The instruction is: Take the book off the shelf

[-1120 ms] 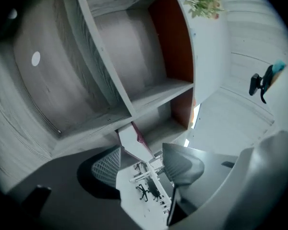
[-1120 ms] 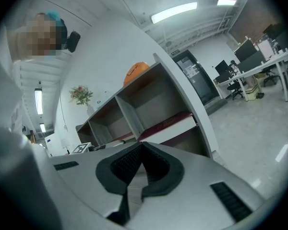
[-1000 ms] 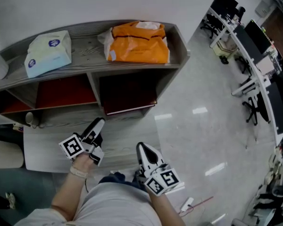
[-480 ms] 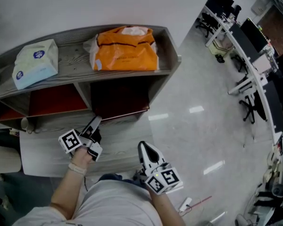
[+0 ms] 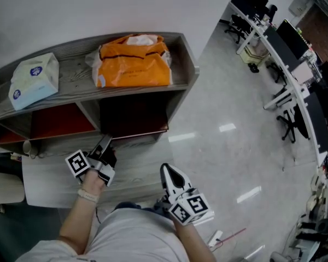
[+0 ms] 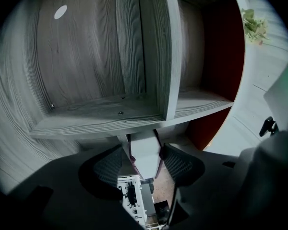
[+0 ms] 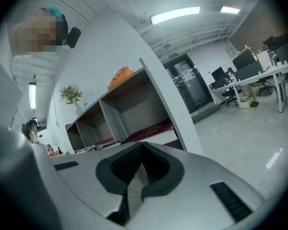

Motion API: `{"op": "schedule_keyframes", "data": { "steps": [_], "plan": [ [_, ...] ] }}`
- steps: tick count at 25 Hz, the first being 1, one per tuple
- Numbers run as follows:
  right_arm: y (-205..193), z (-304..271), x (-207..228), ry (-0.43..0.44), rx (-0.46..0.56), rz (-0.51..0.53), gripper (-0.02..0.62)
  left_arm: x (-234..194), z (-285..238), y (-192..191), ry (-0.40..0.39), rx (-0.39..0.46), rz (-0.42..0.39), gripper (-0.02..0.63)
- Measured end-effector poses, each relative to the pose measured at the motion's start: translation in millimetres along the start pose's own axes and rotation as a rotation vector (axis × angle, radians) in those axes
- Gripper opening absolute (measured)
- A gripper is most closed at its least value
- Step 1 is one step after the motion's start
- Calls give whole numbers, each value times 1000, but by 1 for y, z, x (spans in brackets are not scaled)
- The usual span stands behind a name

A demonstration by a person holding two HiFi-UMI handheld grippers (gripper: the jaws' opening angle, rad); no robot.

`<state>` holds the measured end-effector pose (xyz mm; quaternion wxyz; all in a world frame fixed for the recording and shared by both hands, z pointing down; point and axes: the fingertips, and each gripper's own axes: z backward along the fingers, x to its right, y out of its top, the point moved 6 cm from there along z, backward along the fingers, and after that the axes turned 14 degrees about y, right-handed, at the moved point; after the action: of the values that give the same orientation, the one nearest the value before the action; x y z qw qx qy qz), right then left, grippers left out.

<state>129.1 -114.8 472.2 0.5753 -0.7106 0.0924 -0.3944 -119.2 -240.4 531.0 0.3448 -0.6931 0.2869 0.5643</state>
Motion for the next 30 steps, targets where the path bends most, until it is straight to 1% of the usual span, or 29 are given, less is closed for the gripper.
{"op": "schedule_keyframes", "data": {
  "steps": [1, 2, 3, 7, 14, 17, 20, 24, 27, 30],
  "plan": [
    [1, 0, 2, 1, 1, -2, 17, 2, 1, -1, -1, 4, -5, 270],
    [1, 1, 4, 3, 2, -5, 17, 4, 1, -1, 0, 7, -11, 238],
    [2, 0, 6, 6, 2, -8, 17, 5, 2, -2, 2, 7, -15, 227],
    [1, -2, 8, 34, -9, -14, 17, 6, 5, -8, 2, 9, -10, 224],
    [0, 0, 12, 77, -23, -25, 16, 7, 20, -28, 1, 42, -10, 222],
    [0, 3, 14, 84, -26, -27, 17, 10, 24, -32, -6, 56, -46, 227],
    [0, 6, 17, 87, -25, -33, 17, 13, 23, -33, -2, 57, -72, 276],
    [1, 11, 21, 82, -15, -41, 17, 12, 15, -30, 23, 51, -49, 291],
    [3, 15, 23, 78, -7, -45, 16, 12, 7, -27, 22, 43, -22, 293],
    [5, 18, 25, 73, -3, -48, 17, 15, 1, -29, 36, 23, -41, 288]
  ]
}}
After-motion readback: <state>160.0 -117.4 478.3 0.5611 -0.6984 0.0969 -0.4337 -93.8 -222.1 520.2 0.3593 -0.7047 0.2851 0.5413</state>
